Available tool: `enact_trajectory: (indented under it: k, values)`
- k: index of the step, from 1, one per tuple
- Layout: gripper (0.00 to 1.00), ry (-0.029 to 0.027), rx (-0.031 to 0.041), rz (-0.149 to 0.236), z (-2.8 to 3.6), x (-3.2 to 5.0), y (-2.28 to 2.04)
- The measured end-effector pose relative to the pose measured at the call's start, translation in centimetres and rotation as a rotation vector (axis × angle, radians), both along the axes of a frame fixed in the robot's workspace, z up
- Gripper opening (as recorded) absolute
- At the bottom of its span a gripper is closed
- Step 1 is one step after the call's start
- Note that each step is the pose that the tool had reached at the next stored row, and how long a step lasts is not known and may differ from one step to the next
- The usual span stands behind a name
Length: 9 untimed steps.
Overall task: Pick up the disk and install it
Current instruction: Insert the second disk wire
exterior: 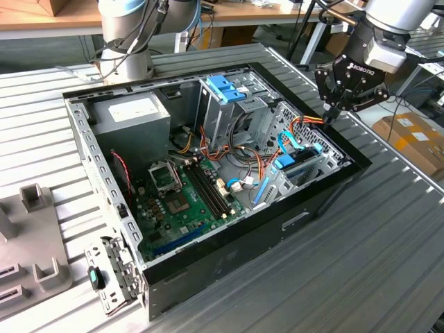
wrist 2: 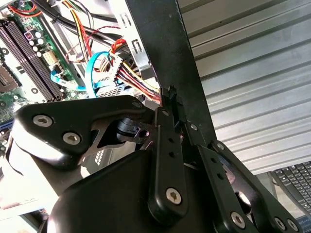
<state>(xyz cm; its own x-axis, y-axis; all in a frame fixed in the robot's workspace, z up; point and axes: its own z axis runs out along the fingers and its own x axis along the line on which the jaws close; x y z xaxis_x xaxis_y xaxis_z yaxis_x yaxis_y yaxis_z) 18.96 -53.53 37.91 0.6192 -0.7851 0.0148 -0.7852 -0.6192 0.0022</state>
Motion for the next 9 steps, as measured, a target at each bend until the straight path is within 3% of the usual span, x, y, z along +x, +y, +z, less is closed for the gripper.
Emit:
enact_trajectory:
  k: [9]
  values:
    - [0.16, 0.0, 0.0, -0.002, 0.0, 0.0, 0.0]
